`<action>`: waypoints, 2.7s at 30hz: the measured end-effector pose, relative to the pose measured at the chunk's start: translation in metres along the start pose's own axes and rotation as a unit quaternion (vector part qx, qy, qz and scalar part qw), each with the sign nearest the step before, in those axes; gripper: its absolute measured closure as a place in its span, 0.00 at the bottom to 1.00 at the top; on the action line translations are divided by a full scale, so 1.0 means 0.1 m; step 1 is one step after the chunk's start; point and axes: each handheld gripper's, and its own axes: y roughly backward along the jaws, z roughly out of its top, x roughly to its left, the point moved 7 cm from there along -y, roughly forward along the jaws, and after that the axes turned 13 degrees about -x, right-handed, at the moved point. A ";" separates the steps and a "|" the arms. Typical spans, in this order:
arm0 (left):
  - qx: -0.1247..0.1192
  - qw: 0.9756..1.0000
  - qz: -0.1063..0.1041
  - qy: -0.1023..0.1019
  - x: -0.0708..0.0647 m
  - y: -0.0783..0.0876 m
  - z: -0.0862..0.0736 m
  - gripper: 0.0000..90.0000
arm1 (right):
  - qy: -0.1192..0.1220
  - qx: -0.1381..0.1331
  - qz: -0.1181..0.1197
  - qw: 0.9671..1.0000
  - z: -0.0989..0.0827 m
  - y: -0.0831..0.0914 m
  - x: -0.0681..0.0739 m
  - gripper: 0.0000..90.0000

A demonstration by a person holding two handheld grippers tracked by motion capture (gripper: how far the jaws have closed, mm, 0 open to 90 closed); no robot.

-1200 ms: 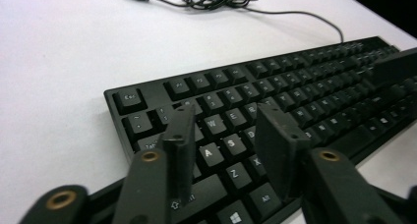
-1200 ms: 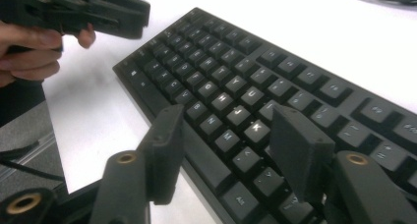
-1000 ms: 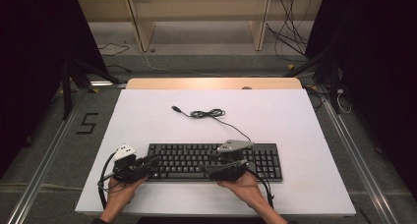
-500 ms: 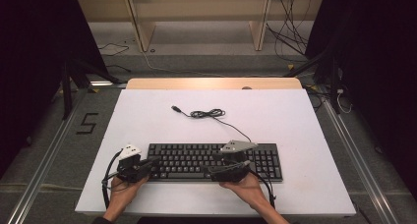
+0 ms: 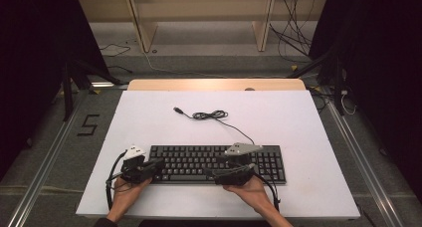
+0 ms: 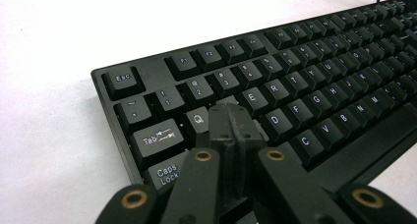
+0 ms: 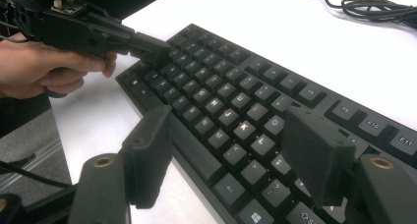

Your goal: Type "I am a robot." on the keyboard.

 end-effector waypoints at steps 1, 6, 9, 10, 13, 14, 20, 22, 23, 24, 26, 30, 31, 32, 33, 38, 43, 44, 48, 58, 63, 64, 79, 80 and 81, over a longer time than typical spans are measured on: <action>0.003 1.000 0.000 -0.001 0.00 0.00 -0.01 0.99 | 0.001 0.000 0.000 1.000 0.00 0.00 0.00 0.41; 0.017 1.000 0.002 0.002 0.00 -0.01 -0.03 0.99 | 0.001 0.001 0.001 1.000 0.00 0.00 0.00 0.41; 0.018 1.000 0.003 0.000 0.00 -0.01 -0.03 0.99 | 0.000 0.002 0.001 1.000 -0.01 0.00 0.01 0.41; 0.017 1.000 0.002 0.001 0.00 -0.01 -0.03 0.99 | 0.000 0.002 0.001 1.000 -0.01 0.00 0.01 0.41; 0.016 1.000 0.002 0.003 0.00 -0.01 -0.02 0.99 | 0.001 0.002 0.002 1.000 -0.01 -0.01 0.02 0.41; 0.014 1.000 0.002 0.005 -0.01 0.00 -0.02 0.99 | 0.001 0.002 0.002 1.000 -0.01 -0.01 0.02 0.41; 0.005 1.000 0.003 0.006 -0.02 0.04 0.03 0.94 | 0.002 0.000 0.000 1.000 0.00 0.00 0.01 0.41; 0.001 1.000 0.004 0.008 -0.01 0.06 0.04 0.93 | 0.001 0.000 0.001 1.000 0.00 0.00 0.01 0.41; -0.004 1.000 0.003 0.010 -0.01 0.06 0.05 0.92 | 0.001 0.000 0.001 1.000 0.00 0.00 0.01 0.41; -0.008 1.000 0.002 0.013 -0.02 0.07 0.06 0.90 | 0.001 0.001 0.002 1.000 0.00 0.00 0.01 0.41; -0.014 1.000 -0.001 0.018 -0.02 0.09 0.08 0.88 | 0.001 0.000 0.002 1.000 0.01 0.00 0.02 0.41; -0.022 1.000 -0.010 0.020 -0.04 0.13 0.10 0.80 | 0.001 -0.002 0.001 1.000 0.01 -0.01 0.01 0.41; -0.024 0.999 -0.012 0.021 -0.05 0.13 0.10 0.78 | 0.001 -0.002 0.001 1.000 0.01 -0.01 0.01 0.41; -0.026 0.999 -0.013 0.024 -0.06 0.14 0.10 0.75 | 0.002 -0.001 0.000 1.000 0.01 -0.01 0.01 0.41; -0.026 0.999 -0.015 0.025 -0.06 0.15 0.11 0.73 | 0.002 -0.002 -0.001 1.000 0.01 -0.02 0.01 0.41; -0.030 0.999 -0.022 0.030 -0.10 0.17 0.11 0.65 | 0.002 -0.001 0.001 1.000 0.00 -0.04 0.02 0.41; -0.034 0.999 -0.025 0.031 -0.12 0.20 0.13 0.54 | 0.002 0.001 0.004 1.000 -0.01 -0.05 0.04 0.41; -0.037 0.998 -0.025 0.033 -0.12 0.21 0.13 0.53 | 0.002 0.001 0.006 1.000 -0.01 -0.06 0.05 0.41; -0.043 0.998 -0.030 0.032 -0.14 0.23 0.15 0.47 | 0.004 0.004 0.012 1.000 -0.01 -0.07 0.07 0.41; -0.051 0.998 -0.033 0.030 -0.17 0.28 0.17 0.42 | 0.011 0.019 0.025 0.999 -0.06 -0.15 0.15 0.51; -0.056 0.997 -0.036 0.030 -0.18 0.29 0.18 0.38 | 0.016 0.026 0.028 0.999 -0.09 -0.20 0.19 0.59; -0.058 0.997 -0.036 0.032 -0.19 0.30 0.18 0.38 | 0.016 0.029 0.030 0.999 -0.10 -0.21 0.19 0.61; -0.072 0.996 -0.042 0.029 -0.22 0.33 0.20 0.34 | 0.031 0.048 0.037 0.998 -0.18 -0.31 0.26 0.91; -0.073 0.996 -0.042 0.027 -0.22 0.33 0.21 0.34 | 0.031 0.050 0.039 0.997 -0.19 -0.32 0.26 0.92; -0.074 0.996 -0.042 0.028 -0.22 0.33 0.21 0.34 | 0.032 0.052 0.039 0.997 -0.19 -0.32 0.26 0.93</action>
